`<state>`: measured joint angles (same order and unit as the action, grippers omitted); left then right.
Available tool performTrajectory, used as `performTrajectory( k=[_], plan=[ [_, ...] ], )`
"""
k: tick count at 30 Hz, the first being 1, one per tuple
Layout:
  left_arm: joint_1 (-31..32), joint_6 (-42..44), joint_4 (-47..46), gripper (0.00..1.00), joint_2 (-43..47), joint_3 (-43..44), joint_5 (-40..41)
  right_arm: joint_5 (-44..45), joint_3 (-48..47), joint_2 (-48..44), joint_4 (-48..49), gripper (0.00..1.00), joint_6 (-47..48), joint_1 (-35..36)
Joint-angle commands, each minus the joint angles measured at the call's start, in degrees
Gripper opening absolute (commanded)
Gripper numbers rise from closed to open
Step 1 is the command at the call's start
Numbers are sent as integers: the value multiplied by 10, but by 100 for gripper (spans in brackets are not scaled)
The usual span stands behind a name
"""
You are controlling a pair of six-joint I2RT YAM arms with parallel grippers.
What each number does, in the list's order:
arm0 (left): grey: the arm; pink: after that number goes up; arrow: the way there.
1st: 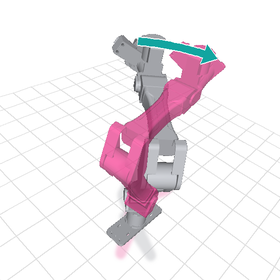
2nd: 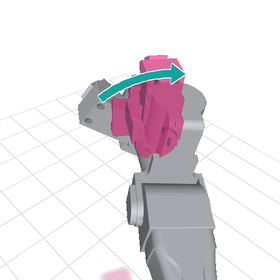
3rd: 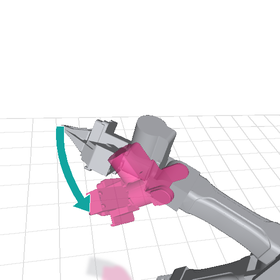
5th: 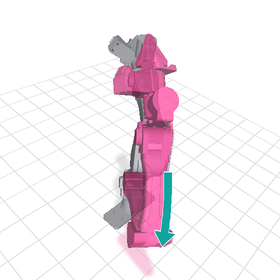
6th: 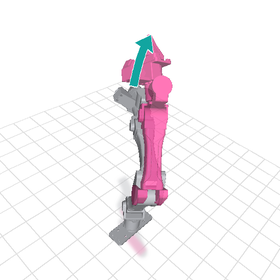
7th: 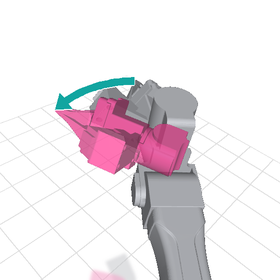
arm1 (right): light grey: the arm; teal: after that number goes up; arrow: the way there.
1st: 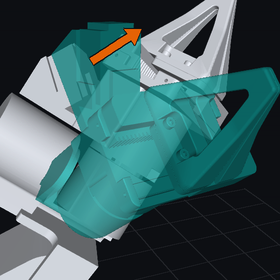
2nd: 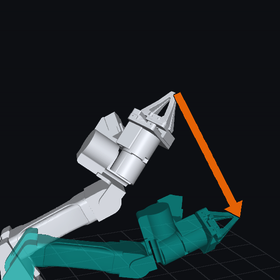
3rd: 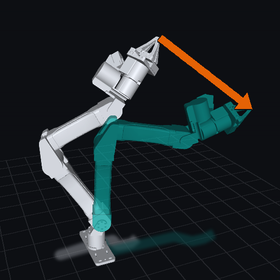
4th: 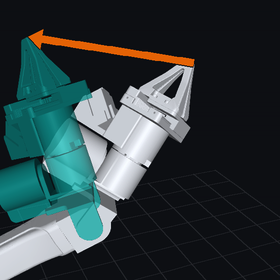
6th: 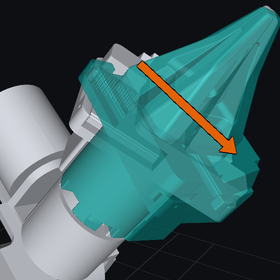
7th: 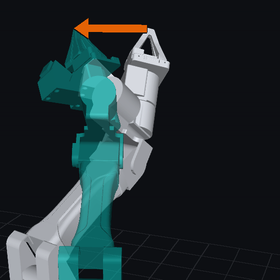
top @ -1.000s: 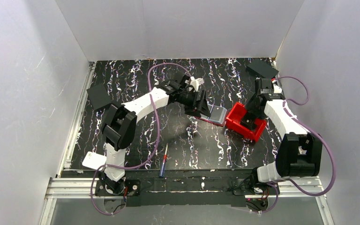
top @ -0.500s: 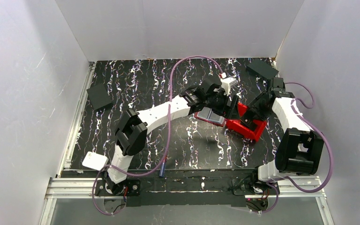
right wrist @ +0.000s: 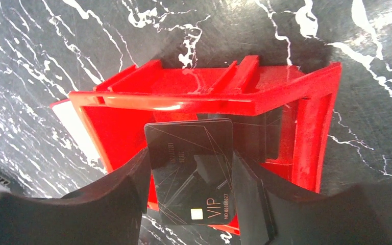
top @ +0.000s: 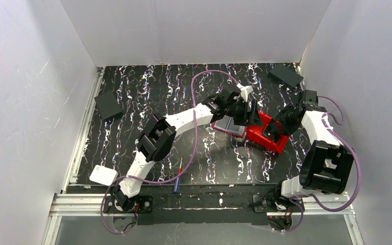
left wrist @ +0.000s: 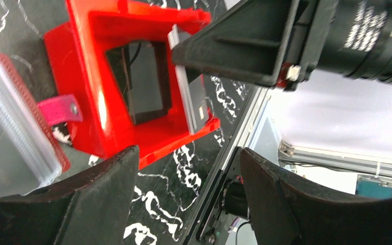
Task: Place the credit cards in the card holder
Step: Pick up the credit card from the storage box.
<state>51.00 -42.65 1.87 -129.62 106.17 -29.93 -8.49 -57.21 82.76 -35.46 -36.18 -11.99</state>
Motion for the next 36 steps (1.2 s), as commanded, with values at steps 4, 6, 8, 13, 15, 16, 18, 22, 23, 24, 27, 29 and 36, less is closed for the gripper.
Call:
performTrajectory(
  k=[4,6,8,13,15,16,18,22,23,24,27,29,36],
  plan=[
    [1,-24,-14,67,-27,66,-26,-37,-3,-29,10,1,12,-10],
    [1,-30,-30,64,-31,66,-34,-43,-3,-29,10,1,11,-12],
    [1,-31,-43,57,-35,64,-47,-50,-5,-29,12,1,7,-15],
    [3,-17,-43,55,-38,64,-56,-66,-15,-37,11,1,-8,-18],
    [4,-17,-44,54,-44,72,-64,-72,-16,-40,15,1,-15,-19],
    [4,-19,-46,52,-46,75,-69,-75,-18,-40,15,1,-17,-19],
    [5,-19,-48,48,-49,78,-76,-75,-23,-40,11,1,-21,-21],
    [7,-13,-49,56,-49,83,-84,-75,-34,-40,6,1,-27,-23],
    [6,-11,-48,60,-49,84,-85,-75,-36,-39,4,1,-29,-24],
    [6,-10,-48,63,-49,84,-86,-78,-39,-38,4,1,-28,-24],
    [5,-4,-50,62,-55,89,-103,-79,-43,-37,-2,1,-26,-27],
    [5,21,-46,56,-54,90,-112,-84,-45,-37,-5,1,-26,-29],
    [6,47,-49,40,-55,88,-116,-127,-35,-43,13,1,-60,-30]
  ],
)
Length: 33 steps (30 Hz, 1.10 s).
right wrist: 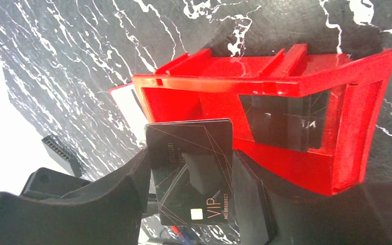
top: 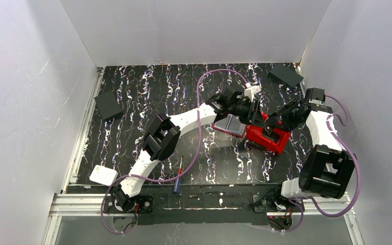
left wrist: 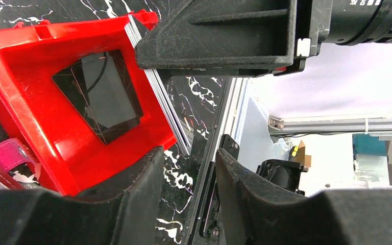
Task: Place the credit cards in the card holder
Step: Pick up the credit card from the storage box.
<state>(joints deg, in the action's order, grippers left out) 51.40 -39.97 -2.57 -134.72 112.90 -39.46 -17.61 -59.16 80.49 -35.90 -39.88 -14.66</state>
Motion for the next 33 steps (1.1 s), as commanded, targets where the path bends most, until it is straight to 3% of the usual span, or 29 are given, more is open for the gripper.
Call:
performTrajectory(
  k=[1,9,16,19,24,30,33],
  plan=[
    [3,18,-7,39,-6,22,-22,-36,-16,-21,18,1,-23,-4],
    [2,23,-7,29,-6,19,-14,-51,-12,-22,22,1,-39,-4],
    [2,40,-3,1,-3,14,1,-33,0,-24,25,1,-35,-4],
    [3,57,-3,0,8,3,14,-2,5,-21,23,20,-17,-5],
    [2,54,0,0,8,4,16,28,15,-18,19,38,16,-6],
    [3,24,10,0,-7,20,11,49,21,-23,12,72,61,-6],
    [2,12,18,0,-10,23,9,46,22,-27,7,80,81,-6]
  ],
)
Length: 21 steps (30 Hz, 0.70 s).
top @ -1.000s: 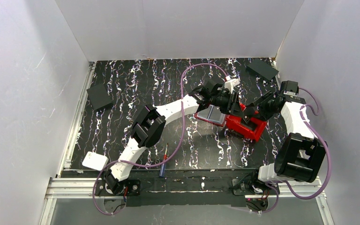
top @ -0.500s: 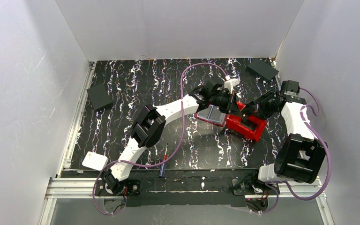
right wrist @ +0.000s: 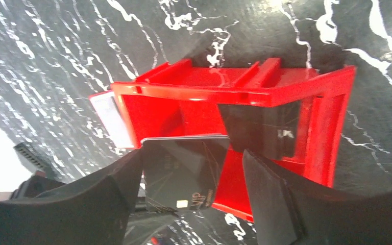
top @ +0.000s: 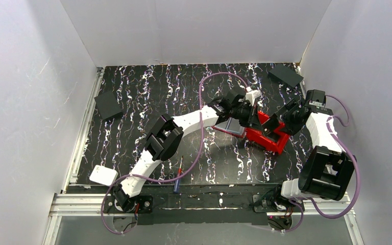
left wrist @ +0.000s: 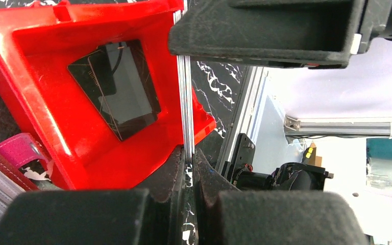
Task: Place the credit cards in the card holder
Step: Pick up the credit card from the storage box.
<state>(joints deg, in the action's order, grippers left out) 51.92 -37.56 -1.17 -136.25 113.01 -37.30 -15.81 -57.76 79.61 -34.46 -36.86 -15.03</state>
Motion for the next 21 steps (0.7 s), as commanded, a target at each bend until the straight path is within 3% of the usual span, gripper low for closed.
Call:
performTrajectory(
  k=[1,7,11,21],
  plan=[
    [-3,-14,7,0,4,25,-14,21,10,-20,-5,84,56,-3],
    [-3,18,30,0,13,24,0,-7,17,-24,-10,91,72,-3],
    [-2,41,36,0,26,13,26,-25,34,-28,-8,91,53,-3],
    [-1,20,15,0,24,9,0,-85,67,-8,47,90,6,-3]
  ],
)
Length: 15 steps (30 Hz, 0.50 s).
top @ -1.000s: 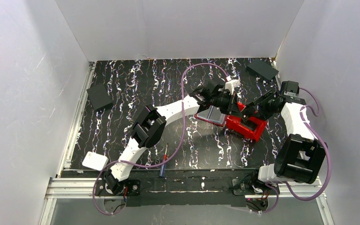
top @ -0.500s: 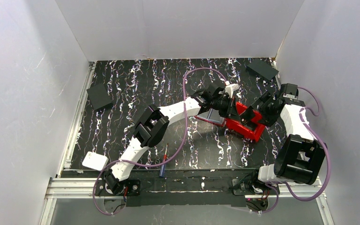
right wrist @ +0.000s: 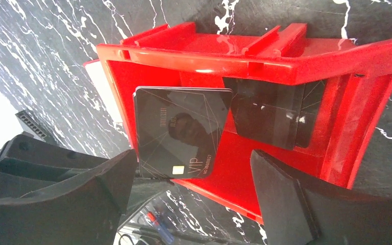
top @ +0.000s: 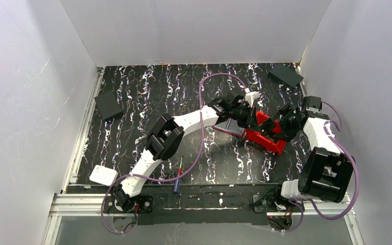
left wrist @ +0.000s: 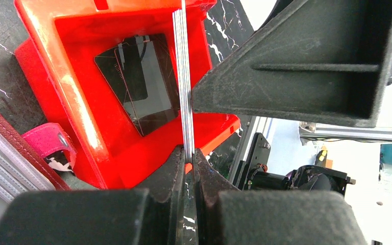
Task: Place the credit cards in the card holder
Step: Pick up the credit card from the storage box.
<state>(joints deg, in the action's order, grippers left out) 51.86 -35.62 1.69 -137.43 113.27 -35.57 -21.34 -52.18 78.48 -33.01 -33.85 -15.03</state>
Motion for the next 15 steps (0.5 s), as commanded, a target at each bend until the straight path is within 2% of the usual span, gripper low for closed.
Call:
performTrajectory(
  k=[1,3,10,15],
  plan=[
    [-1,0,-13,0,36,5,-19,-30,13,4,37,89,-29,-3],
    [-1,-3,-13,0,37,1,-23,-35,14,6,47,86,-37,-3],
    [0,-3,-28,0,37,-2,-26,-27,13,2,47,64,-45,-3],
    [0,-8,-33,0,35,0,-30,-23,18,5,48,57,-42,-5]
  ],
)
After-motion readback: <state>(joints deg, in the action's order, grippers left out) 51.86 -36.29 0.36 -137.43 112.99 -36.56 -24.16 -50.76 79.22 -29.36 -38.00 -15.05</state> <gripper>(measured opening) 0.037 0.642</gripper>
